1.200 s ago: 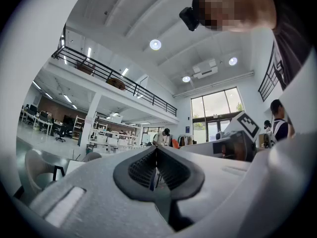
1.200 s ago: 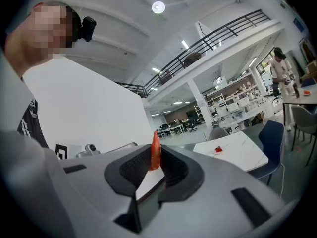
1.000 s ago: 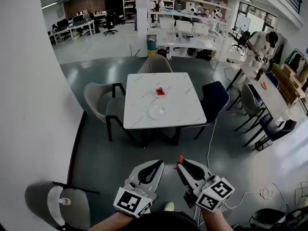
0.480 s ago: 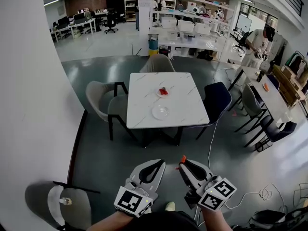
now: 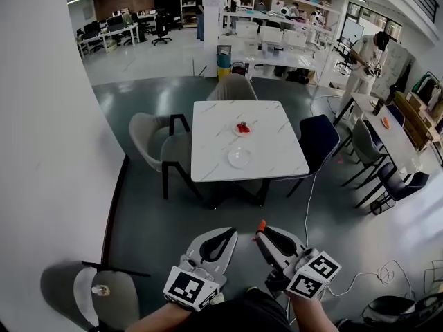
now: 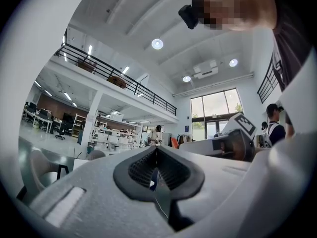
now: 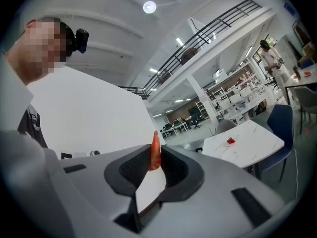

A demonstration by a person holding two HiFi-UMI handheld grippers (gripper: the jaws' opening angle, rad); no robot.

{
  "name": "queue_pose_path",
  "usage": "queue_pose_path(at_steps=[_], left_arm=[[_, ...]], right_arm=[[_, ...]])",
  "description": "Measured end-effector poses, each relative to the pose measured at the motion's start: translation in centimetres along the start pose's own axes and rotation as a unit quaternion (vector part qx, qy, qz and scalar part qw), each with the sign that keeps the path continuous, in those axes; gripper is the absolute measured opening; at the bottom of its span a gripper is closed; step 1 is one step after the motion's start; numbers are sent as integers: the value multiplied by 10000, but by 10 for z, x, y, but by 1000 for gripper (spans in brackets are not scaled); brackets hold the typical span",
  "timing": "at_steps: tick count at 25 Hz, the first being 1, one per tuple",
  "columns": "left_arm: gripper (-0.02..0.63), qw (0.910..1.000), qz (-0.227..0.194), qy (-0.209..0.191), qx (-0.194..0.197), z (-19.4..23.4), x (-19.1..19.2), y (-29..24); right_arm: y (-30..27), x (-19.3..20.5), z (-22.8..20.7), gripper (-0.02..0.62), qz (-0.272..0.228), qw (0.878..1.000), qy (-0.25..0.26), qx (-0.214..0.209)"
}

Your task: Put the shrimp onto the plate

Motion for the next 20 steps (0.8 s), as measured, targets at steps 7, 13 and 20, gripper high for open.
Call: queue_pose_path(at_steps=[7,13,20], left_arm=[[8,9999,42,30,139,11,5,-4],[8,9999,104,58,78,33,13,-22],[8,9997,192,146,-102,71,17,-70]], right_arm=[[-9,1,-7,64,-20,9999,-60,106],[-34,-3,-28,64,5,9999,-103,58],[-77,-27,-74,64,87,9999,-96,-70]])
Point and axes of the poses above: the fingertips, and each gripper's own axes: y backward along the fingers, z to its left, x out of its underside, the point moved 4 cm from there along y, backward along the fingers, and after that the axes turned 11 degrees about x, right-handed, at the moved point
